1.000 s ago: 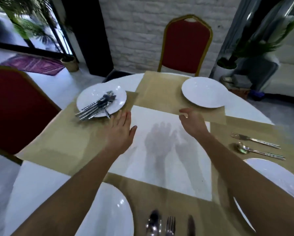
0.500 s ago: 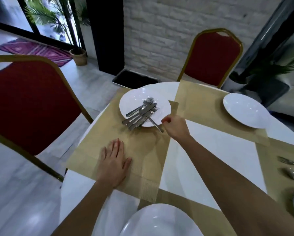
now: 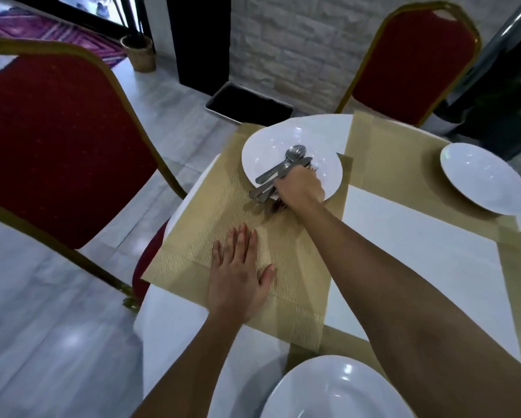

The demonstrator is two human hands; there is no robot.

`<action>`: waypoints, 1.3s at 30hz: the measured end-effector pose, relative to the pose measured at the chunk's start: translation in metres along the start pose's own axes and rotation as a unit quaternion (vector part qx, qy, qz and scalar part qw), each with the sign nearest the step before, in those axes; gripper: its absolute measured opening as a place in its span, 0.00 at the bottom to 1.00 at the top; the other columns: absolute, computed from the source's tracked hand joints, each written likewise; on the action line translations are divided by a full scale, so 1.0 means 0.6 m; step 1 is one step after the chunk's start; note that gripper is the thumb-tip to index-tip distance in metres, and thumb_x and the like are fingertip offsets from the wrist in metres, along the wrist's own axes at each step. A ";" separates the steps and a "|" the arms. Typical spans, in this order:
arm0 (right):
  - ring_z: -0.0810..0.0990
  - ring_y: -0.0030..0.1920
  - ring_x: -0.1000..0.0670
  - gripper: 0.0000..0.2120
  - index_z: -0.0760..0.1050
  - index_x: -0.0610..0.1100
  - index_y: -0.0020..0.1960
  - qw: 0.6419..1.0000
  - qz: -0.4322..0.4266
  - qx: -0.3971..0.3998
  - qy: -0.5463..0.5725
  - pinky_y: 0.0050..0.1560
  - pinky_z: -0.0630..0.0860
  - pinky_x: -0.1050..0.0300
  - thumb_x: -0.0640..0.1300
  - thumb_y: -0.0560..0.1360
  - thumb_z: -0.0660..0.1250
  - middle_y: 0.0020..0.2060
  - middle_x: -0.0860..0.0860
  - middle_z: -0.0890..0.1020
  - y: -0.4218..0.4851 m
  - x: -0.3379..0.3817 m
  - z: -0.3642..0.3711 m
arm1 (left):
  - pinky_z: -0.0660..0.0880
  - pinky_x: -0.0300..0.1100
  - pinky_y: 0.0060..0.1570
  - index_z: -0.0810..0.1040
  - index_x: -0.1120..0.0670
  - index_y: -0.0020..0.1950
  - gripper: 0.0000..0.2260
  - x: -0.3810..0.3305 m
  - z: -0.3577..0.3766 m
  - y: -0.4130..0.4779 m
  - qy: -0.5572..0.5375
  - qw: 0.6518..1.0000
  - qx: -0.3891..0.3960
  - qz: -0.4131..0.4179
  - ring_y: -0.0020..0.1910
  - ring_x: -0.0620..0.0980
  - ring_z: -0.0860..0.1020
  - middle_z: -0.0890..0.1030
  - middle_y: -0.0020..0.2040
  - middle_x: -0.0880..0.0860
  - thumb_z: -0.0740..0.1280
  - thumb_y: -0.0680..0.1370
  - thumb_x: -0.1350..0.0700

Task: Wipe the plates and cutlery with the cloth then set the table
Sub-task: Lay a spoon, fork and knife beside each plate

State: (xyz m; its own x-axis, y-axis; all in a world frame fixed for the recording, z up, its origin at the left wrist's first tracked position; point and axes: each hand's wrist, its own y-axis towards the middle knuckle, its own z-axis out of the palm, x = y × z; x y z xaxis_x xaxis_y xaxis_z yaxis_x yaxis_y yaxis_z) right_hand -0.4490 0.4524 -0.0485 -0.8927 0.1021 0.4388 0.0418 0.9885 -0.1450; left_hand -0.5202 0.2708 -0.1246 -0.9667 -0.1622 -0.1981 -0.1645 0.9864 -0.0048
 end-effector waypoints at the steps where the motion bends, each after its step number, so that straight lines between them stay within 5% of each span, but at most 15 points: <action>1: 0.80 0.48 0.42 0.14 0.78 0.43 0.53 1.000 0.011 0.005 -0.001 0.45 0.74 0.53 0.51 0.74 0.65 0.47 0.46 0.80 0.001 0.003 0.001 | 0.51 0.56 0.72 0.63 0.56 0.75 0.33 0.000 0.001 0.000 -0.002 1.000 0.001 -0.001 0.73 0.57 0.63 0.65 0.74 0.57 0.51 0.76 0.38; 8: 0.79 0.41 0.46 0.07 0.72 0.45 0.38 0.976 0.114 0.021 0.185 0.37 0.75 0.56 0.46 0.71 0.68 0.37 0.49 0.78 0.016 0.003 -0.002 | 0.52 0.56 0.72 0.63 0.56 0.75 0.32 0.004 -0.001 0.003 -0.007 1.000 -0.003 0.000 0.74 0.57 0.63 0.65 0.74 0.57 0.51 0.76 0.38; 12: 0.81 0.43 0.44 0.06 0.74 0.44 0.39 0.958 0.121 0.028 0.259 0.47 0.80 0.51 0.46 0.71 0.68 0.38 0.47 0.81 0.003 -0.007 -0.014 | 0.57 0.58 0.70 0.63 0.57 0.74 0.33 0.008 -0.002 0.001 0.000 1.000 0.007 0.003 0.73 0.59 0.65 0.65 0.74 0.58 0.51 0.75 0.39; 16: 0.74 0.32 0.45 0.12 0.69 0.43 0.34 0.935 0.122 0.036 0.330 0.31 0.70 0.57 0.43 0.75 0.64 0.30 0.45 0.75 -0.018 -0.046 -0.057 | 0.57 0.60 0.69 0.62 0.59 0.75 0.33 0.013 -0.007 0.000 -0.007 1.000 0.023 0.005 0.73 0.62 0.63 0.64 0.74 0.61 0.49 0.76 0.39; 20: 0.67 0.29 0.48 0.11 0.66 0.41 0.36 0.944 0.090 0.033 0.315 0.29 0.68 0.58 0.40 0.78 0.58 0.31 0.47 0.70 -0.043 -0.138 -0.148 | 0.59 0.63 0.69 0.63 0.64 0.73 0.33 -0.023 -0.015 0.004 -0.030 0.998 0.048 -0.009 0.73 0.65 0.62 0.64 0.73 0.65 0.43 0.77 0.43; 25: 0.62 0.27 0.53 0.06 0.72 0.43 0.53 0.932 0.084 0.036 0.350 0.28 0.62 0.60 0.42 0.81 0.58 0.33 0.50 0.71 -0.068 -0.325 -0.281 | 0.50 0.53 0.74 0.55 0.62 0.76 0.36 -0.187 -0.026 0.028 -0.073 0.993 0.040 0.085 0.76 0.59 0.56 0.58 0.76 0.61 0.37 0.75 0.41; 31: 0.68 0.23 0.57 0.07 0.74 0.42 0.48 0.963 0.048 -0.014 0.265 0.24 0.64 0.66 0.43 0.81 0.60 0.32 0.51 0.73 -0.086 -0.596 -0.408 | 0.44 0.50 0.75 0.50 0.58 0.78 0.26 -0.435 0.010 -0.019 -0.039 0.978 0.068 0.195 0.78 0.54 0.47 0.50 0.79 0.55 0.45 0.83 0.46; 34: 0.75 0.30 0.59 0.08 0.74 0.42 0.44 0.967 0.062 -0.040 0.244 0.28 0.70 0.67 0.39 0.81 0.60 0.35 0.48 0.77 -0.075 -0.736 -0.460 | 0.45 0.51 0.75 0.52 0.59 0.77 0.33 -0.553 0.049 -0.047 -0.040 0.967 0.080 0.238 0.78 0.55 0.50 0.53 0.78 0.56 0.35 0.78 0.42; 39: 0.71 0.32 0.58 0.09 0.79 0.42 0.56 0.993 0.030 -0.055 0.101 0.29 0.65 0.73 0.41 0.79 0.63 0.40 0.46 0.79 -0.045 -0.919 -0.513 | 0.41 0.50 0.74 0.50 0.58 0.78 0.40 -0.698 0.106 -0.047 -0.039 0.970 0.092 0.222 0.78 0.55 0.47 0.50 0.79 0.57 0.30 0.71 0.39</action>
State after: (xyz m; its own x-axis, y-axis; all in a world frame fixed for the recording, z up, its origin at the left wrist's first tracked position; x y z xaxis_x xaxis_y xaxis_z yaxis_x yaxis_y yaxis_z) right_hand 0.1801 0.4038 -0.0137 -0.7795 0.1707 0.6027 0.1511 0.9850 -0.0835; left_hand -0.0983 0.3125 -0.1038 -0.9155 0.2748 -0.2939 0.3090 0.9480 -0.0760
